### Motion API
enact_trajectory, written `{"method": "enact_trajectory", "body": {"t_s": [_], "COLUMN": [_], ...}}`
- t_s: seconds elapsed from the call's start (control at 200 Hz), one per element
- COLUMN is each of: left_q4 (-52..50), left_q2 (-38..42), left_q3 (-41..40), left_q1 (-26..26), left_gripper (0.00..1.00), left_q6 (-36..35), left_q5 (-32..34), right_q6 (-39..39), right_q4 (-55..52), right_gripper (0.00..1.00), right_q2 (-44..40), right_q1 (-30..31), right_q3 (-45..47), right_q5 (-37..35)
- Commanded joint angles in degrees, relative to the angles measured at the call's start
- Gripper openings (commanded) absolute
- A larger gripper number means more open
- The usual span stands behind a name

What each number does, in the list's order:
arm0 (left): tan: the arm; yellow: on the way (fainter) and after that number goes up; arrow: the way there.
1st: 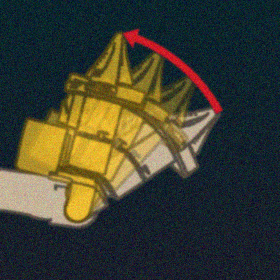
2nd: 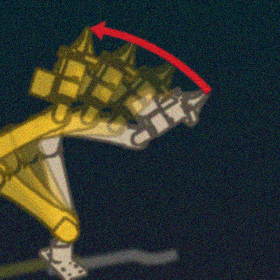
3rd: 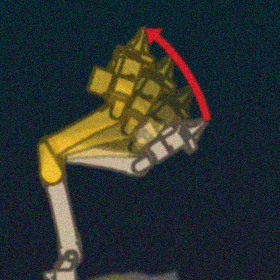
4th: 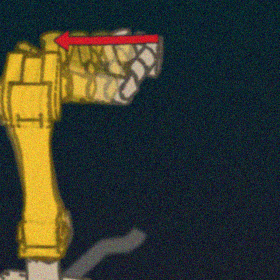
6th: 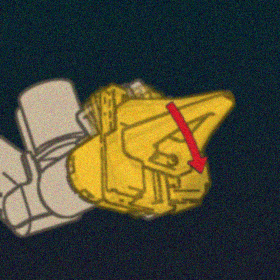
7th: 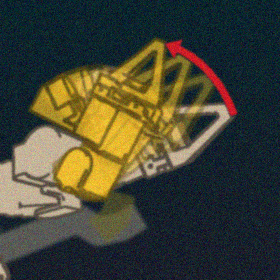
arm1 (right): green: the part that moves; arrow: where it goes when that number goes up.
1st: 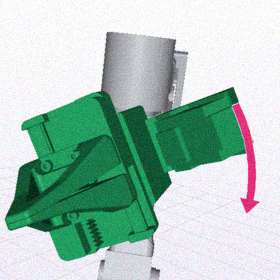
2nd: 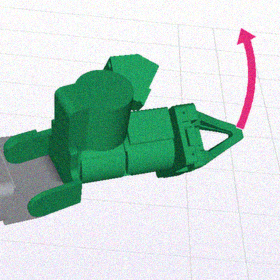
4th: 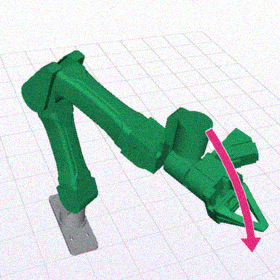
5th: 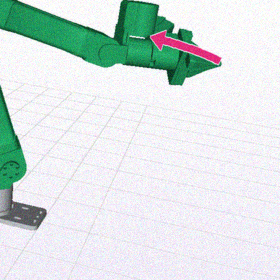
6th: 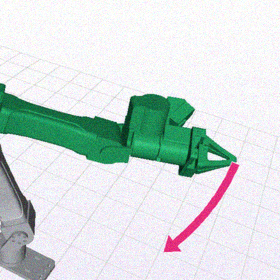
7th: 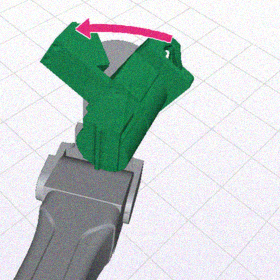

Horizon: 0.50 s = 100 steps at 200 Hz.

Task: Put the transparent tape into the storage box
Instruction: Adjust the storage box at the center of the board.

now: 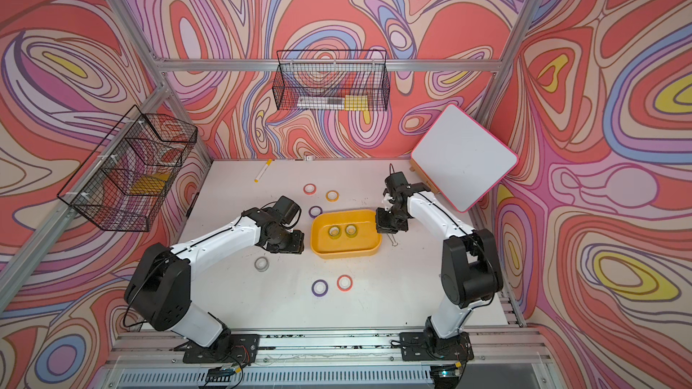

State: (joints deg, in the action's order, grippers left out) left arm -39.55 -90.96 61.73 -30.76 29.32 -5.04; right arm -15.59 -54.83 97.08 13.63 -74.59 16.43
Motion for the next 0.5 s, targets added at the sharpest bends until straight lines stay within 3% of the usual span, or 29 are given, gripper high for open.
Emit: {"method": "enact_trajectory", "body": {"t_s": [0.0,0.496], "left_q4": [0.5,0.5], "left_q2": [0.4,-0.2], "left_q3": [-0.5,0.1], "left_q1": [0.4,0.4], "left_gripper": [0.62,0.62], "left_q6": [-0.4,-0.3], "left_q5": [-0.5,-0.8], "right_q6": [1.2,3.4], "right_q4": [1.3,2.7], "right_gripper": [0.0,0.0], "right_q2": [-1.7,-4.1], "right_q1": [-1.6,-6.9], "right_q3": [0.5,2.2], "right_q5": [4.1,10.5]}}
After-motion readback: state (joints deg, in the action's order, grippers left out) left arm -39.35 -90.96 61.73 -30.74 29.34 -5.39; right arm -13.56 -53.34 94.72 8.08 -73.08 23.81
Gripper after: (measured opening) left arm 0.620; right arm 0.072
